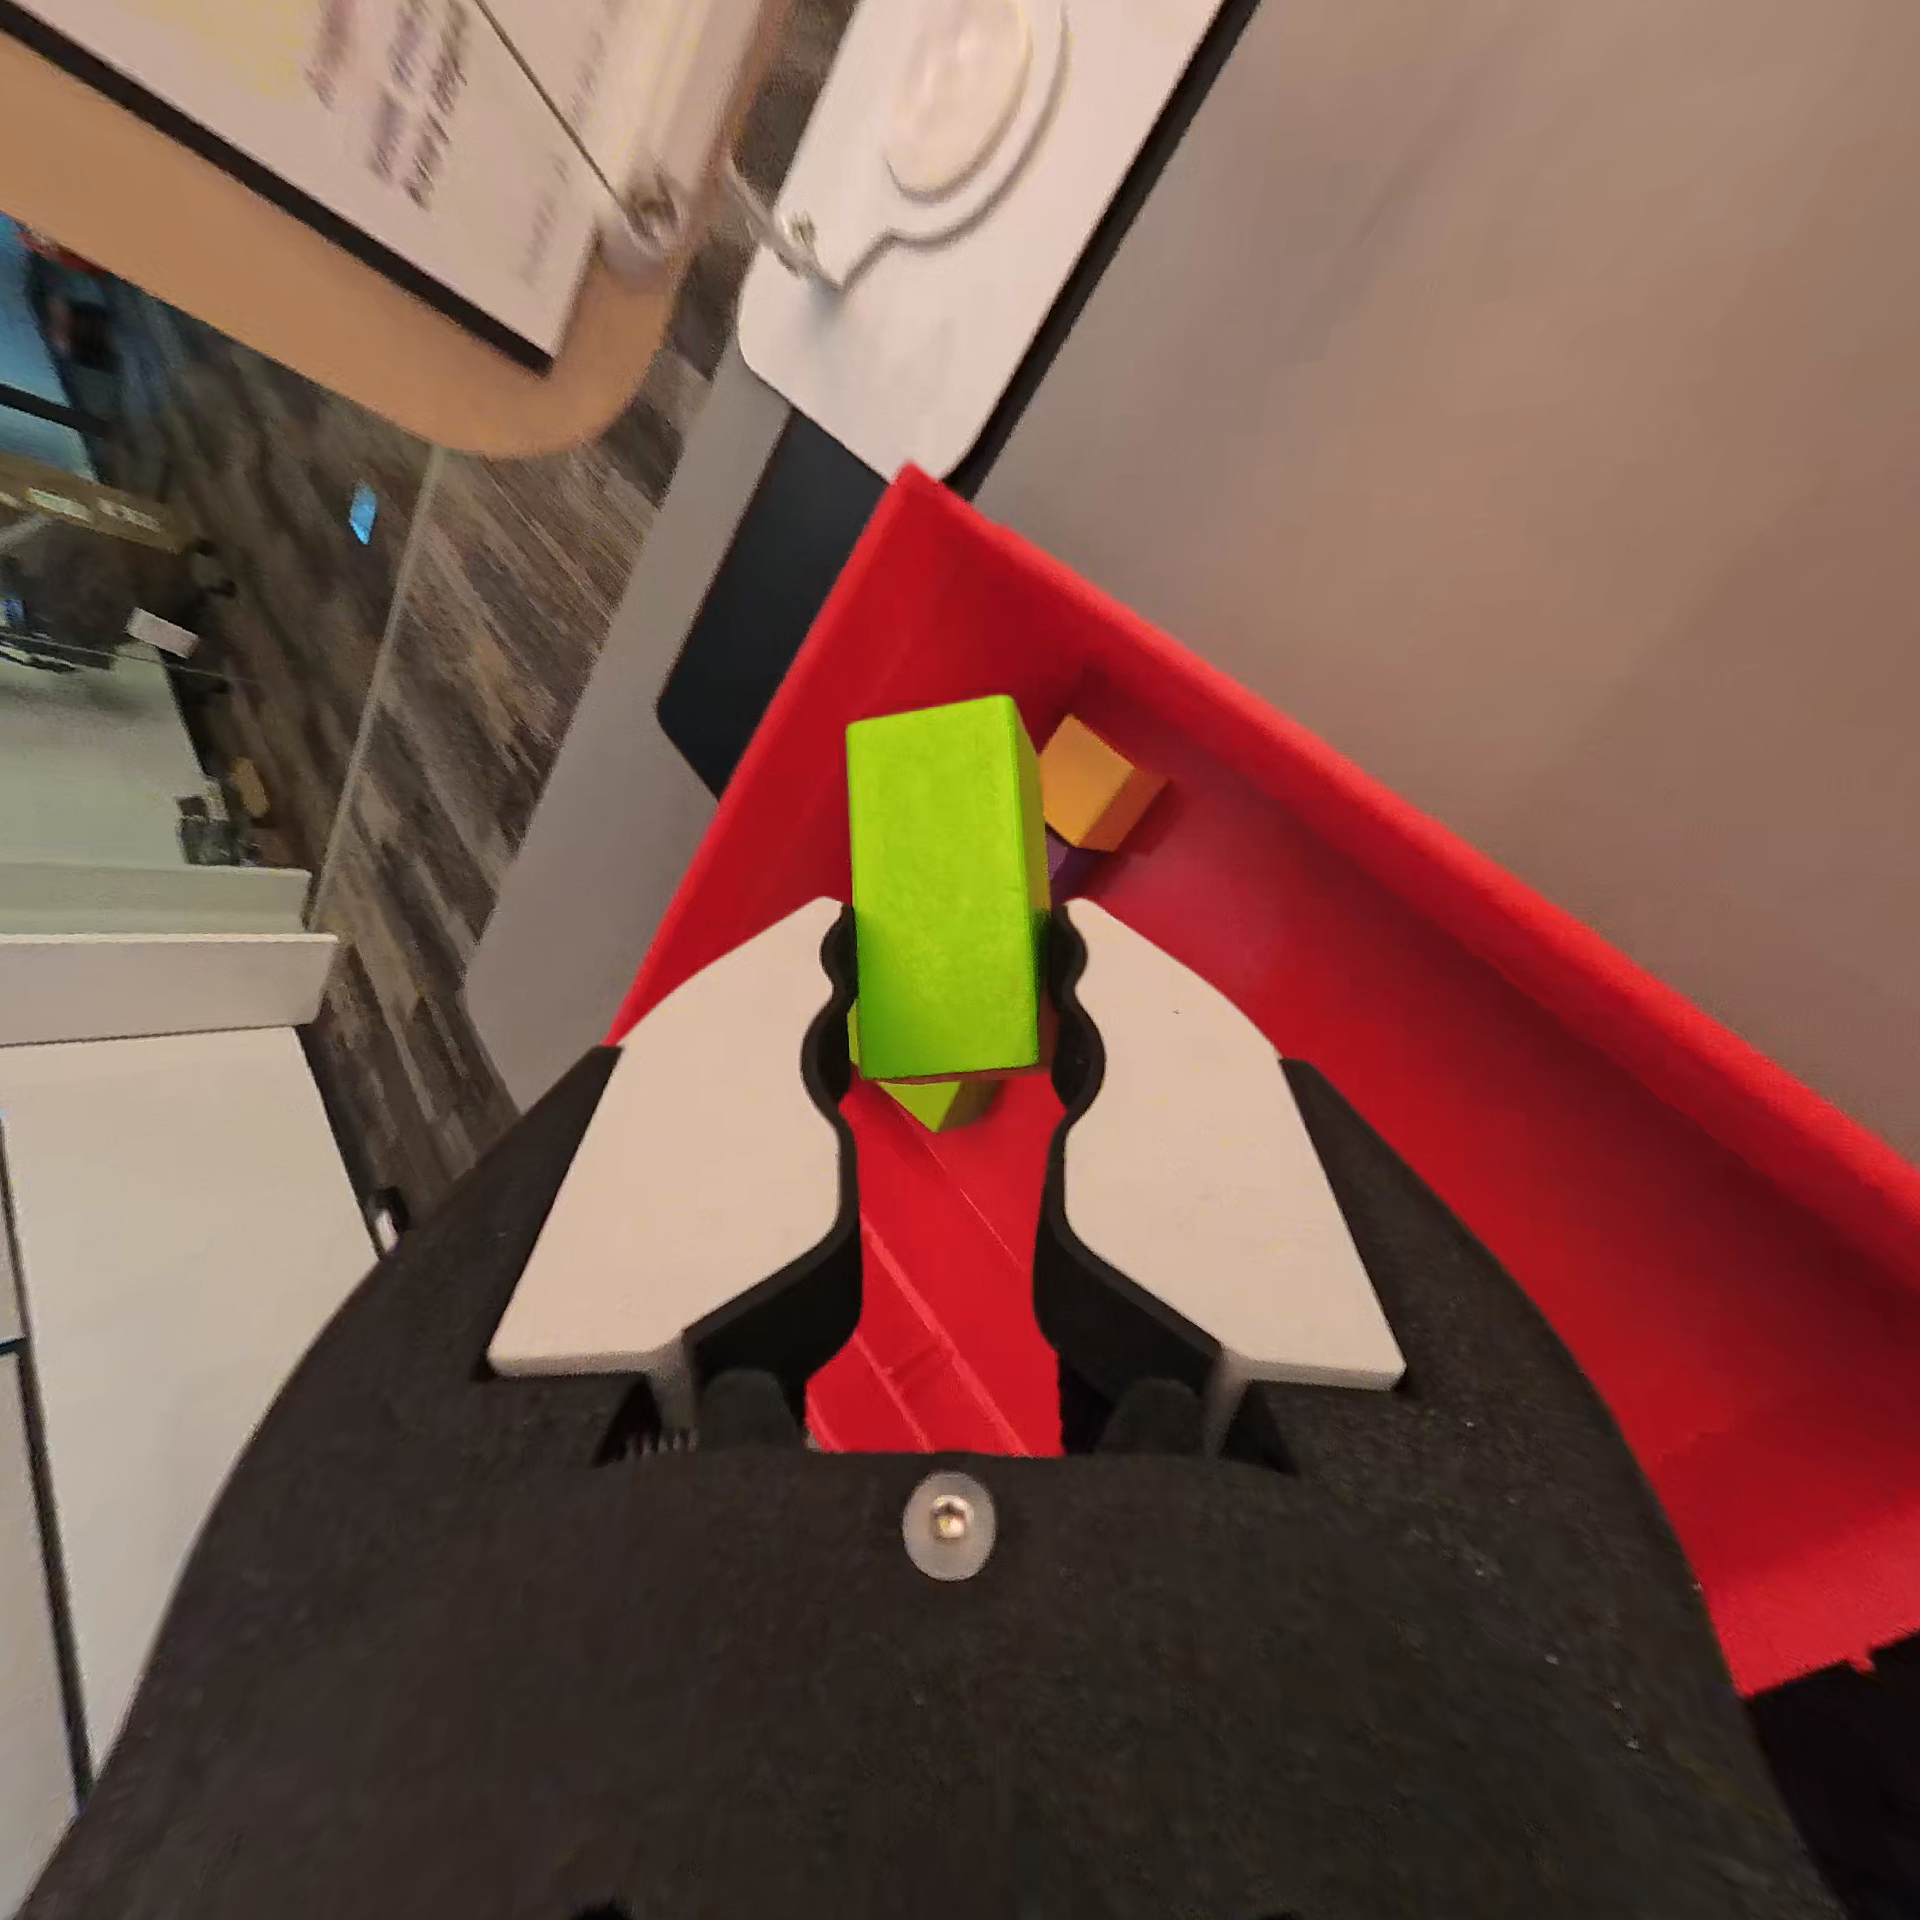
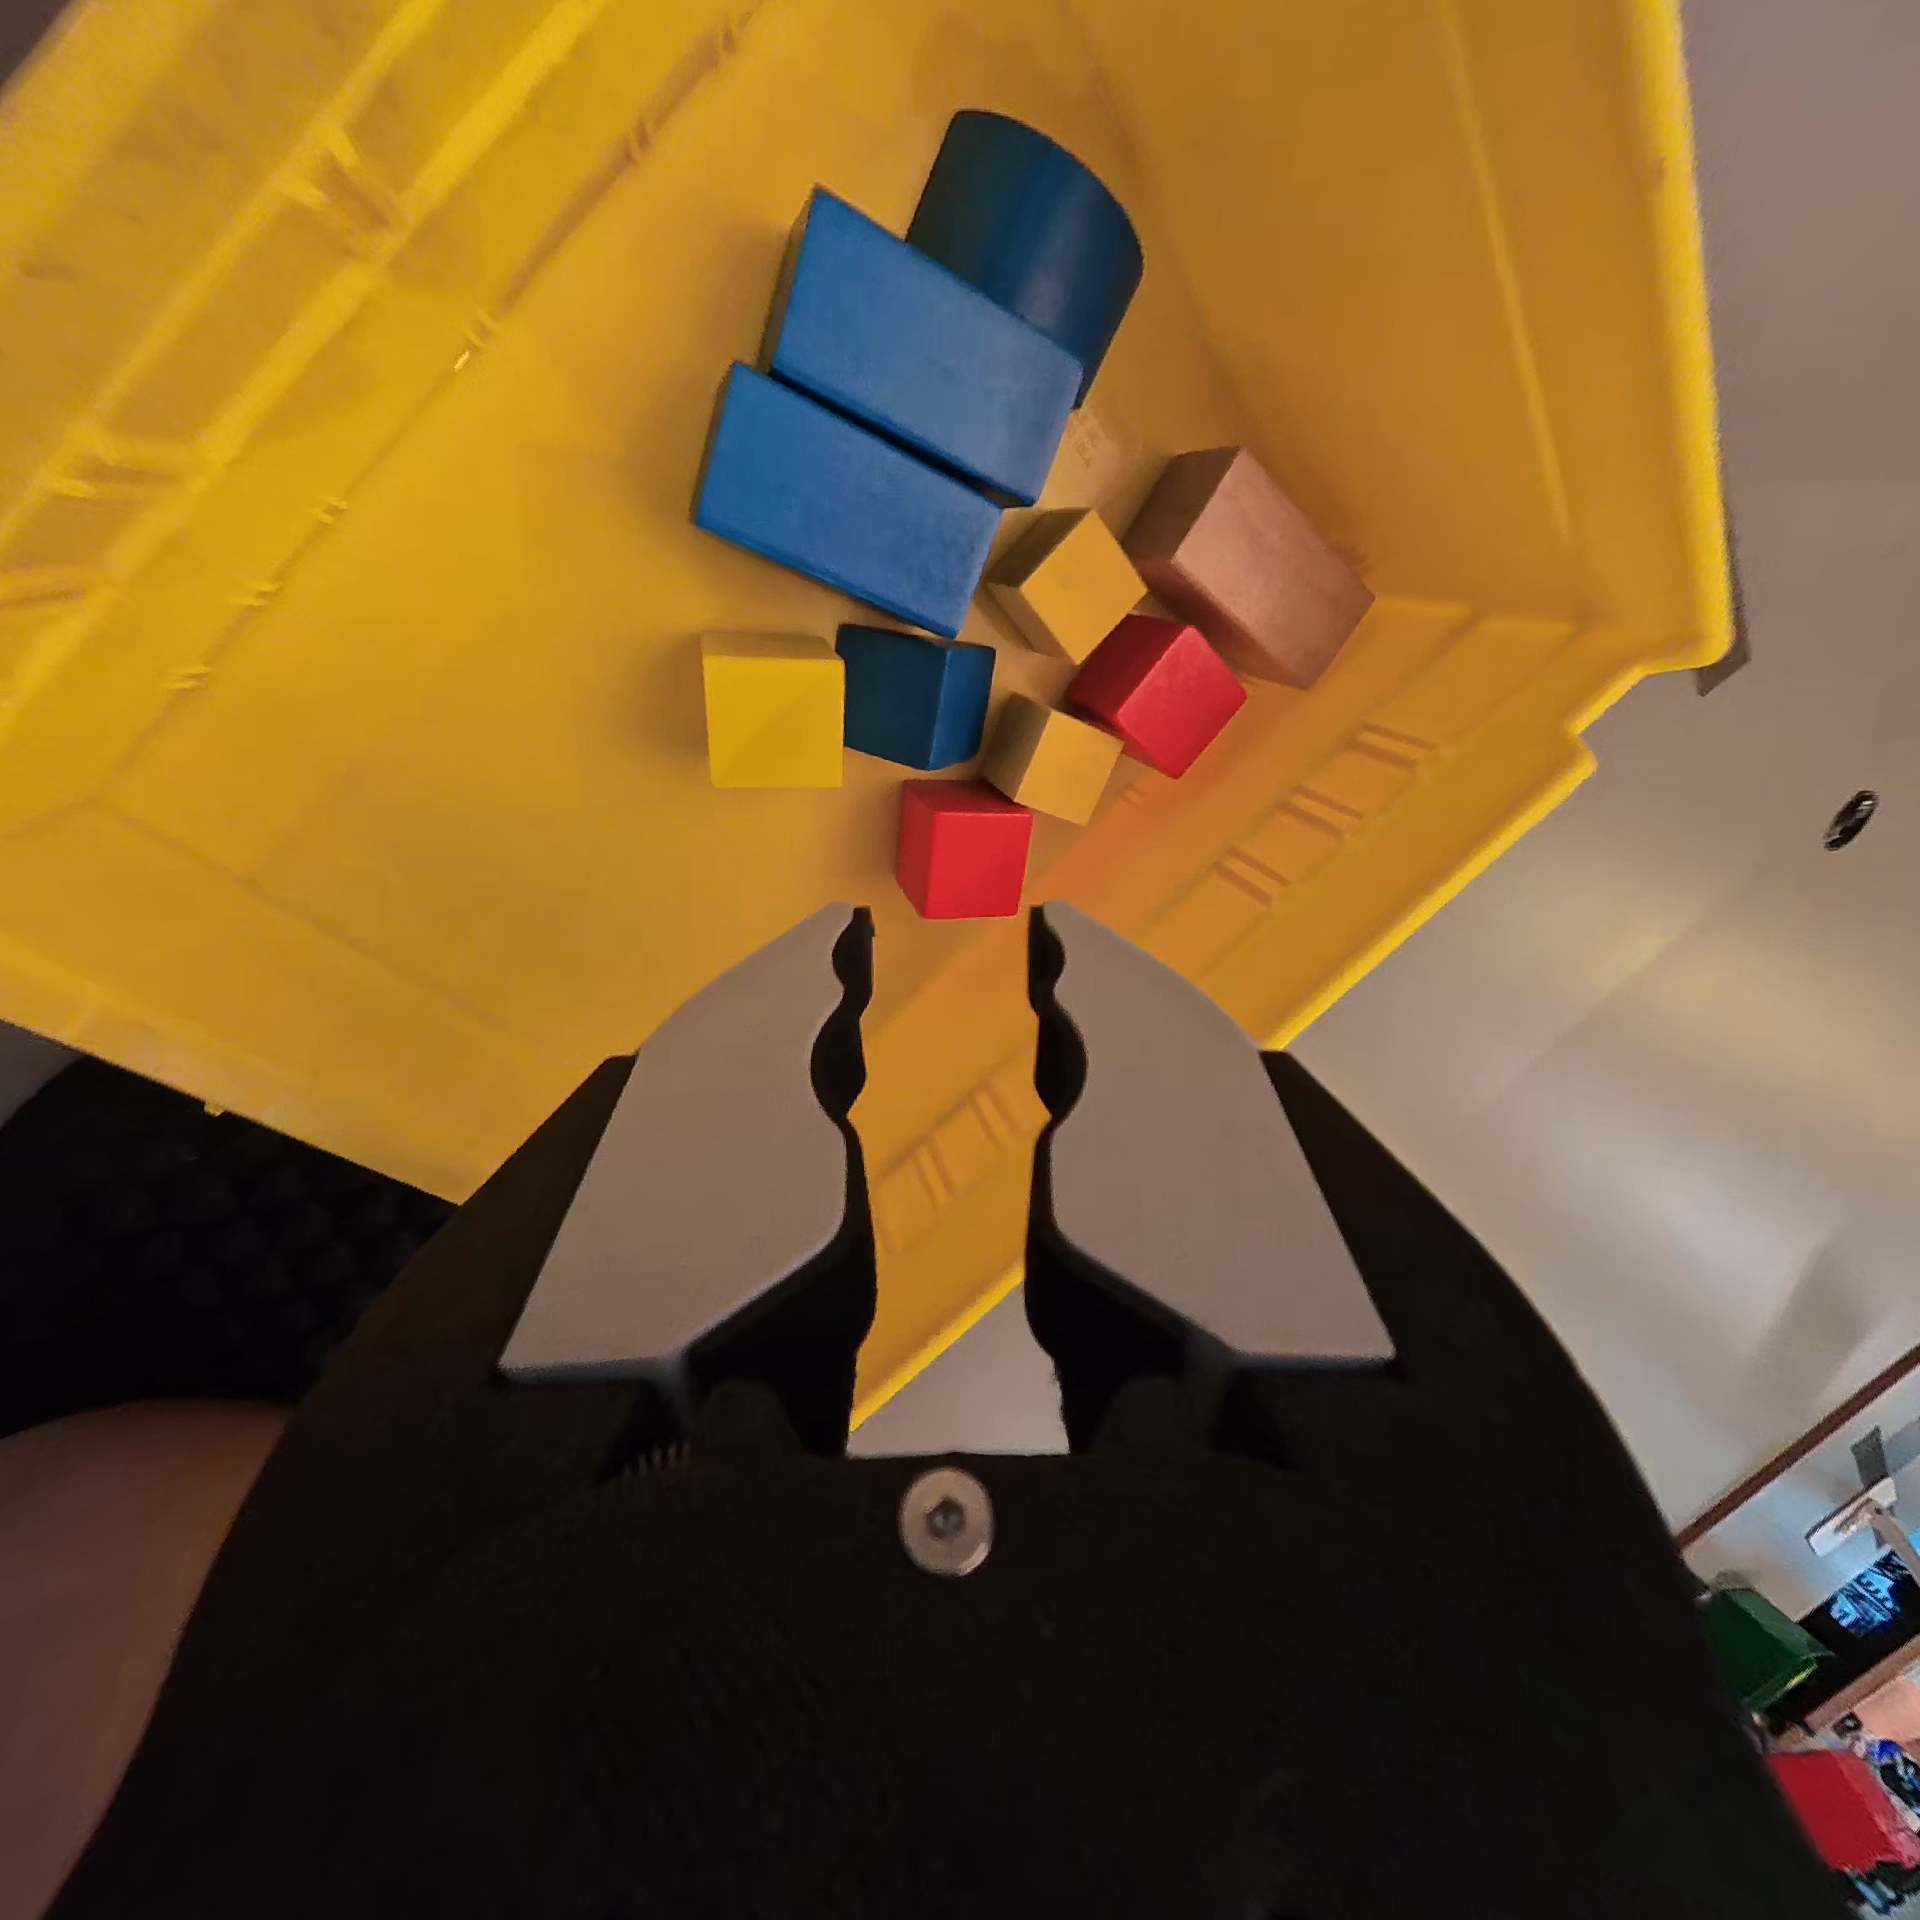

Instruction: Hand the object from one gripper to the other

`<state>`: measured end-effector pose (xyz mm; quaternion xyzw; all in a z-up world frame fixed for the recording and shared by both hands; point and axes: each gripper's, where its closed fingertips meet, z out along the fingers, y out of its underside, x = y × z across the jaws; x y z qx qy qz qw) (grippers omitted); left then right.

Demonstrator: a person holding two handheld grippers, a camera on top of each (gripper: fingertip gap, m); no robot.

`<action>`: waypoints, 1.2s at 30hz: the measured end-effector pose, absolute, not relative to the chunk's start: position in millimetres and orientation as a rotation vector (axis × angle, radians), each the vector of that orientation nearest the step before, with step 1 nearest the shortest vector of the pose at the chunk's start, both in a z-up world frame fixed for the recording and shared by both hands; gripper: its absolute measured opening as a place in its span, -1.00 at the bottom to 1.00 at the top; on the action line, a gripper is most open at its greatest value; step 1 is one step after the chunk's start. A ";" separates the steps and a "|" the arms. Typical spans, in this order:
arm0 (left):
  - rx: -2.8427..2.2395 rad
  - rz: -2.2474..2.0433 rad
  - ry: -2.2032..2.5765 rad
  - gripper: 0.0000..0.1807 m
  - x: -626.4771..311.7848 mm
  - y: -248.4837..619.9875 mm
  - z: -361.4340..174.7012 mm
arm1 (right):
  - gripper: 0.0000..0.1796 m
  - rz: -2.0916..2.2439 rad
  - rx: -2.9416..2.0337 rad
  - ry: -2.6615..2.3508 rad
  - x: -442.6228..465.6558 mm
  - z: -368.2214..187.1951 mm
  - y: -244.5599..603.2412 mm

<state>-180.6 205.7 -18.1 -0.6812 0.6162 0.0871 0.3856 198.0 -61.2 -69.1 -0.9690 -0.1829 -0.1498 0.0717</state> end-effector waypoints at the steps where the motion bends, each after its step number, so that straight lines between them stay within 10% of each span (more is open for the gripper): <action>1: -1.705 0.211 1.565 -0.61 -177.0 199.6 -9.6 | -0.67 -0.461 -2.890 -0.553 196.5 -65.4 -58.5; 13: -1.431 -0.076 1.696 -0.62 -113.5 107.1 30.8 | -0.67 -0.047 -2.031 -0.974 49.9 18.0 22.5; 22: -1.280 -0.340 1.920 -0.62 -76.8 37.4 17.3 | -0.31 0.237 -1.548 -1.212 -57.2 45.3 12.0; 36: -1.135 -0.474 2.064 -0.62 -68.6 -7.0 12.1 | -0.59 0.277 -1.647 -1.376 -72.8 14.0 0.5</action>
